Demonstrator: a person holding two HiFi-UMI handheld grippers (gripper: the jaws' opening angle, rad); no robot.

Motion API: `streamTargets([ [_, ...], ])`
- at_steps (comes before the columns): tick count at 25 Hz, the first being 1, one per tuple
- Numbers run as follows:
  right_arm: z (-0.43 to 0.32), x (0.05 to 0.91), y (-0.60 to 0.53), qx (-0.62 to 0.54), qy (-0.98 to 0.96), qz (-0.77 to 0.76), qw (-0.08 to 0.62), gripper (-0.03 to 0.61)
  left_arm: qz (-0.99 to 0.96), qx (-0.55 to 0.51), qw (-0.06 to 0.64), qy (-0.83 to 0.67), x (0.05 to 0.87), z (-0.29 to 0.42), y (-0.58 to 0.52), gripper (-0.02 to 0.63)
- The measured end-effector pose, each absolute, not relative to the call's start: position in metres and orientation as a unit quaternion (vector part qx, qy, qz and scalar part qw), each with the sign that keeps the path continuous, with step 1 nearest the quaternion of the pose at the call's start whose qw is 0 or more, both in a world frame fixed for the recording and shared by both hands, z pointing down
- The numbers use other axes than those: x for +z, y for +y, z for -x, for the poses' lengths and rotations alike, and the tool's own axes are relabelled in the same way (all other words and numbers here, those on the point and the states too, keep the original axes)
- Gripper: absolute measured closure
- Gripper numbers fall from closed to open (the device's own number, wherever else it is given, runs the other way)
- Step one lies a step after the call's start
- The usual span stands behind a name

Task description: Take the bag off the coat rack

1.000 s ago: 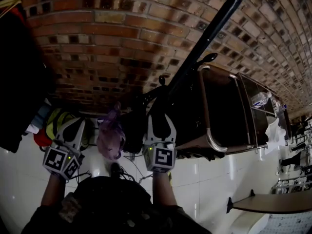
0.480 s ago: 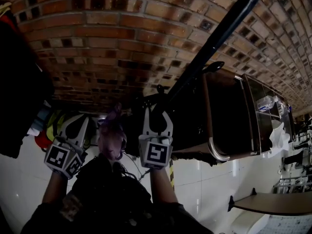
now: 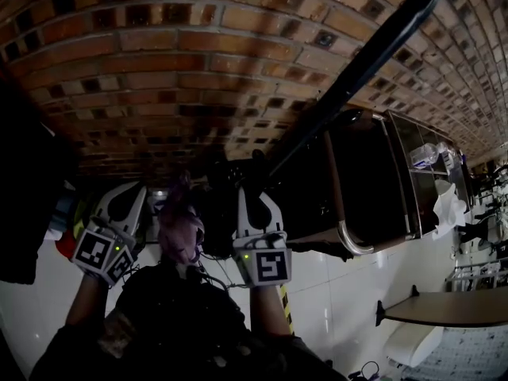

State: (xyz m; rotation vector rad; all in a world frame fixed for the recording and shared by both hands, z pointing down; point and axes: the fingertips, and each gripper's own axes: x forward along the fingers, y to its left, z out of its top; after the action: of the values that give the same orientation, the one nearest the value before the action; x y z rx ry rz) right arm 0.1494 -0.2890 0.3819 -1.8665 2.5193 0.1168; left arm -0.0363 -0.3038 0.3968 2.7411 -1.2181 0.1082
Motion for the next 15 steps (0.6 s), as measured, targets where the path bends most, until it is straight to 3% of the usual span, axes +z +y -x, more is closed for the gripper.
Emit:
streamTargets([
  [15,-0.144,0.327,-0.286,-0.005,0.822,0.556,0.121,0.547,-0.928,0.029,0.079,-0.362,0.394,0.017,-0.33,0.574],
])
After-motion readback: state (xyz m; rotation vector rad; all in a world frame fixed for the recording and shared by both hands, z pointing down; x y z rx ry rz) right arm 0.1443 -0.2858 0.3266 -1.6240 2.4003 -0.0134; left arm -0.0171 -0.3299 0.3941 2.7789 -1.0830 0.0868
